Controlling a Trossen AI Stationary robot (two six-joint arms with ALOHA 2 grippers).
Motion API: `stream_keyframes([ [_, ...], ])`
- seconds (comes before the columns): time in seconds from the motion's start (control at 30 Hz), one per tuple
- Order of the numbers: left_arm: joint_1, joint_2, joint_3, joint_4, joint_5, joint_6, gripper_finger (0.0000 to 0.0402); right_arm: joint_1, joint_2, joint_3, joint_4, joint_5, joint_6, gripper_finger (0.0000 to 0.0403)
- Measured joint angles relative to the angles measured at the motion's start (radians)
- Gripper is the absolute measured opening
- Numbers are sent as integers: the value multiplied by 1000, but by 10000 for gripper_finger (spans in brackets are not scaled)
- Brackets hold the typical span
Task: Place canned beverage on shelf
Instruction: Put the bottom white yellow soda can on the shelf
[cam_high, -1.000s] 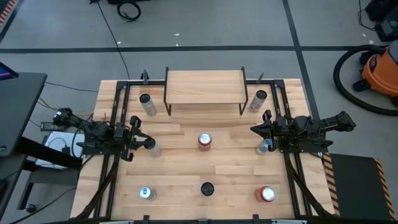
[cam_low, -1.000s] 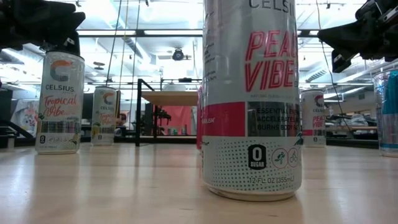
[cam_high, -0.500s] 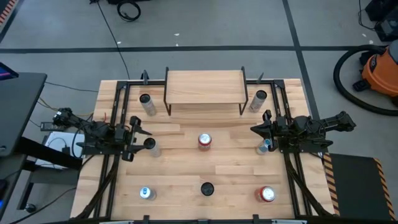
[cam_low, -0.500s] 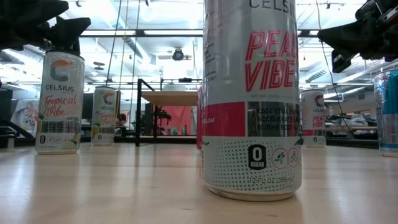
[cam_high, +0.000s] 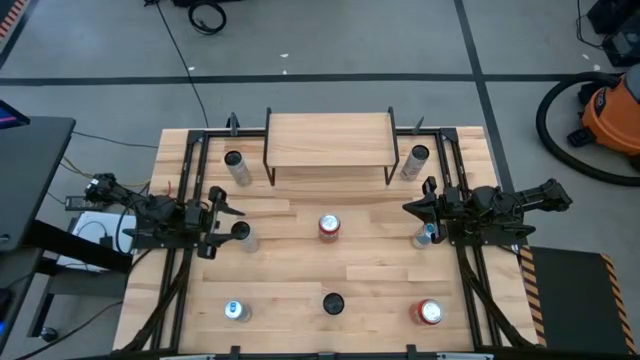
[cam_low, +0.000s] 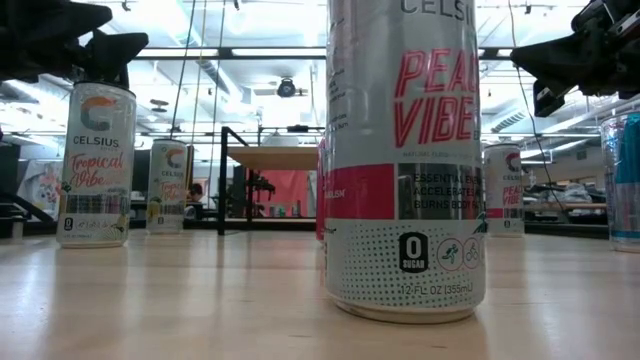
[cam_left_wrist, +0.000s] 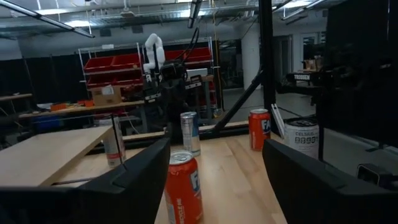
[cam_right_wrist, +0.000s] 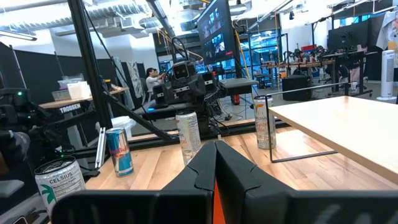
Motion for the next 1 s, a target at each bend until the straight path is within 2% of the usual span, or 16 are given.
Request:
stream_keyframes([
  [0.2, 0, 22, 0, 41, 38, -13, 271, 0, 0, 0, 0, 0, 0, 16],
  [0.37, 0, 22, 0, 51, 43, -49, 289, 0, 0, 0, 3, 0, 0, 16],
  [0.5, 0, 30, 0, 47, 27, -122, 314, 0, 0, 0, 3, 0, 0, 16],
  [0.67, 1, 36, 0, 54, -1, -145, 318, 0, 0, 0, 3, 0, 0, 16],
  [0.83, -1, 36, 0, 45, 178, -78, 318, 0, 0, 0, 3, 0, 0, 16],
  [1.0, -1, 36, 0, 37, 191, -67, 318, 0, 0, 0, 3, 0, 0, 16],
])
